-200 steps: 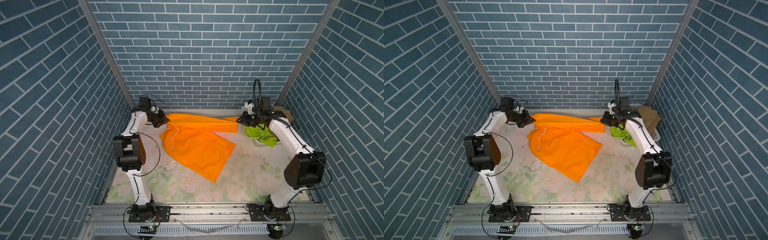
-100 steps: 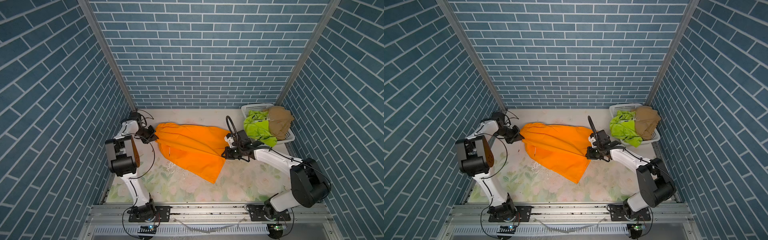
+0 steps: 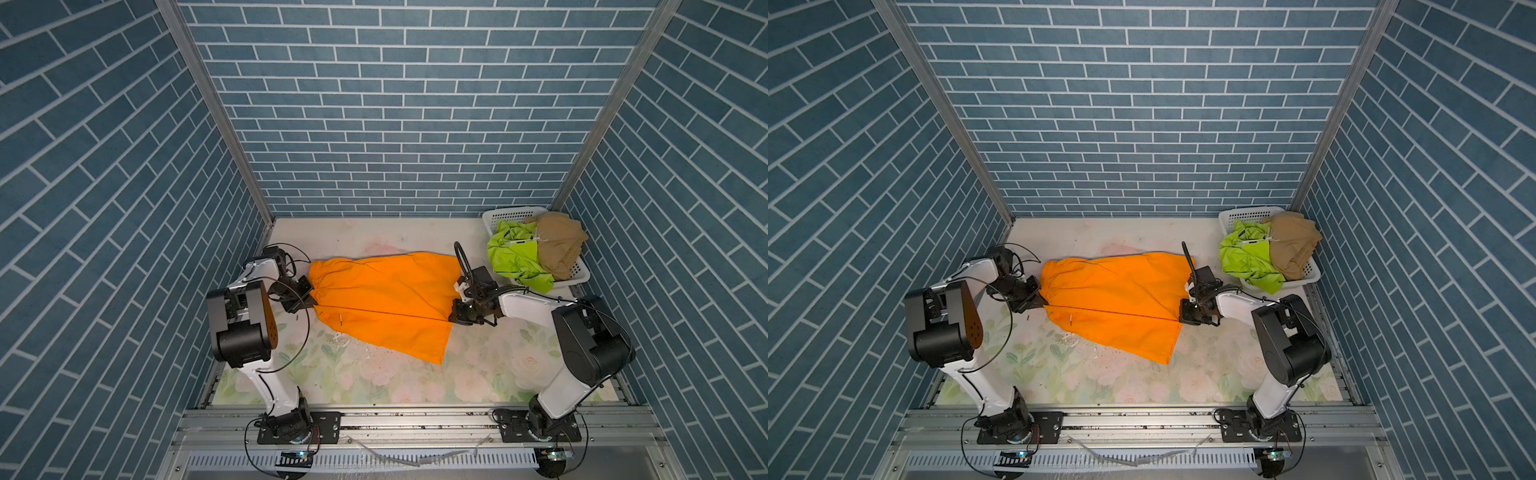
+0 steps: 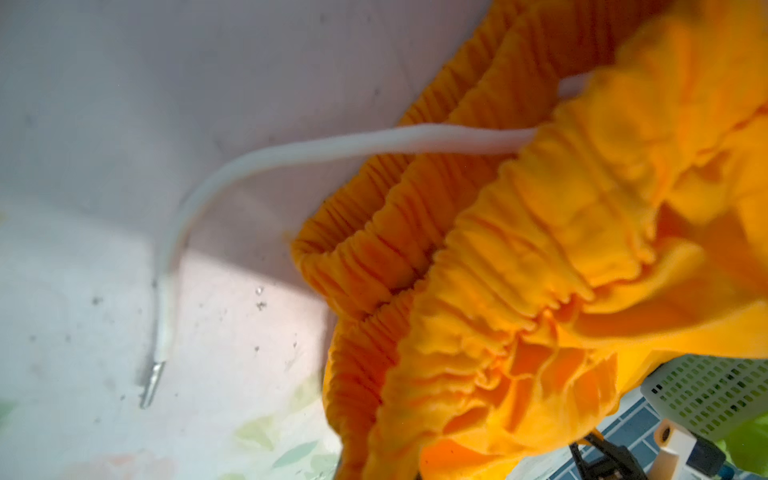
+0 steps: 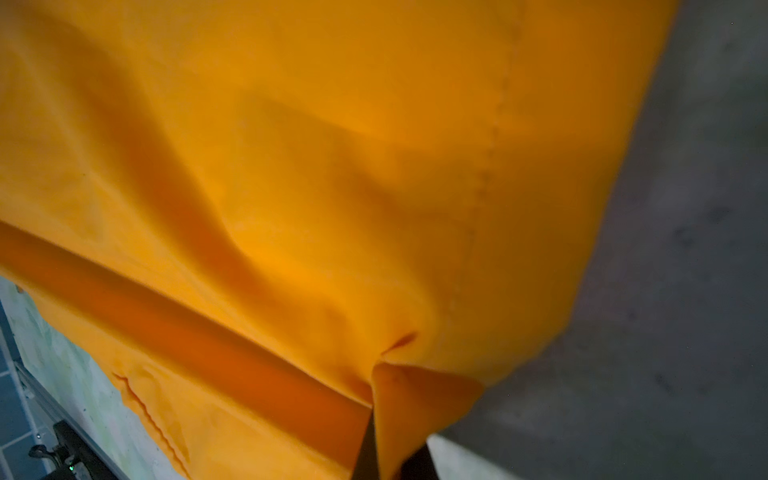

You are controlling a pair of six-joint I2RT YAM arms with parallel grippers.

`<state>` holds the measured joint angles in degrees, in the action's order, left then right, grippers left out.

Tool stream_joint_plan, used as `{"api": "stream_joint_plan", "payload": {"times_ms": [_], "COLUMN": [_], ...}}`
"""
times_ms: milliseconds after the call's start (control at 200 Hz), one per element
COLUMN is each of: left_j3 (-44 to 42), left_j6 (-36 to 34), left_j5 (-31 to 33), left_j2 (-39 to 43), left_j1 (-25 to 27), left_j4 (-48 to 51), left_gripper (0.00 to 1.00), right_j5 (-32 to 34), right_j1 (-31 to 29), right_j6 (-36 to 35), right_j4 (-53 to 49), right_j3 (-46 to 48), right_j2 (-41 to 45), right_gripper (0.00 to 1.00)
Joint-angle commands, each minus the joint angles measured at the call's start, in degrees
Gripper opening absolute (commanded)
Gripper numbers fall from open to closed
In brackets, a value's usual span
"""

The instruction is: Fold and stack the shorts

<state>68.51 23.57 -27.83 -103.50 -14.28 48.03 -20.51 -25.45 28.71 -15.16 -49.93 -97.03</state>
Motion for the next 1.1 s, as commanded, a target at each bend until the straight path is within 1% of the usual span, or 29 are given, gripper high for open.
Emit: {"api": "stream_joint_plan", "payload": {"times_ms": [0,50,160,245,340,425,490,555,630,735,810,910,975,1025,1095], "left_j3": [-3.9,-6.3,-9.0,-9.2,-5.9,-1.7,0.8,2.0,1.6,-3.3,-6.7,-9.7,-11.7,-14.0,-16.7], "left_j6": [0.3,1.2,1.9,2.4,1.9,1.3,1.2,1.4,2.0,4.5,5.6,5.4,4.9,4.9,4.9], "left_j5": [4.8,3.3,3.2,1.5,1.6,0.7,-0.8,-2.3,-3.9,-3.5,-2.4,-2.2,-0.8,-0.6,-2.1], "left_j2": [3.3,4.7,7.1,8.2,8.8,8.2,7.6,7.2,8.0,11.9,13.5,13.6,13.9,14.1,13.9], "left_j1": [-0.5,0.5,3.2,3.1,2.9,2.3,1.3,-0.4,-2.6,-5.1,-5.5,-5.7,-6.0,-6.7,-7.5], "left_j4": [-4.3,-5.8,-6.7,-6.9,-5.2,-3.2,-2.7,-2.7,-3.1,-6.4,-8.0,-8.1,-7.9,-8.4,-9.2], "left_gripper": [0.00,0.00,0.00,0.00,0.00,0.00,0.00,0.00,0.00,0.00,0.00,0.01,0.01,0.03,0.04], "right_j5": [9.2,10.3,10.2,9.2,8.8,10.4,12.8,15.0,18.3,19.1,19.3,19.0,18.3,17.4,17.2], "right_j1": [6.2,7.4,9.0,9.1,8.6,7.6,6.3,4.3,1.2,-2.7,-5.2,-7.6,-8.1,-8.1,-8.2], "right_j6": [-0.5,-1.7,-3.4,-4.3,-4.4,-4.9,-5.0,-4.4,-2.8,2.6,7.2,11.5,13.4,13.9,13.2], "right_j4": [-7.3,-9.0,-12.5,-16.9,-20.3,-25.4,-27.5,-29.0,-30.0,-26.3,-21.7,-16.1,-11.8,-9.8,-9.2], "right_j3": [-2.8,-6.8,-17.8,-27.2,-34.4,-39.7,-40.9,-39.9,-36.1,-24.1,-15.0,-6.0,-1.7,-0.1,0.1], "right_j2": [-5.2,-7.8,-15.1,-18.6,-16.5,-12.9,-8.7,-4.0,0.8,6.5,8.9,8.7,7.3,5.6,3.5], "right_gripper": [0.00,0.00,0.00,0.00,0.00,0.00,0.00,0.00,0.00,0.00,0.00,0.00,0.00,0.00,0.00]}}
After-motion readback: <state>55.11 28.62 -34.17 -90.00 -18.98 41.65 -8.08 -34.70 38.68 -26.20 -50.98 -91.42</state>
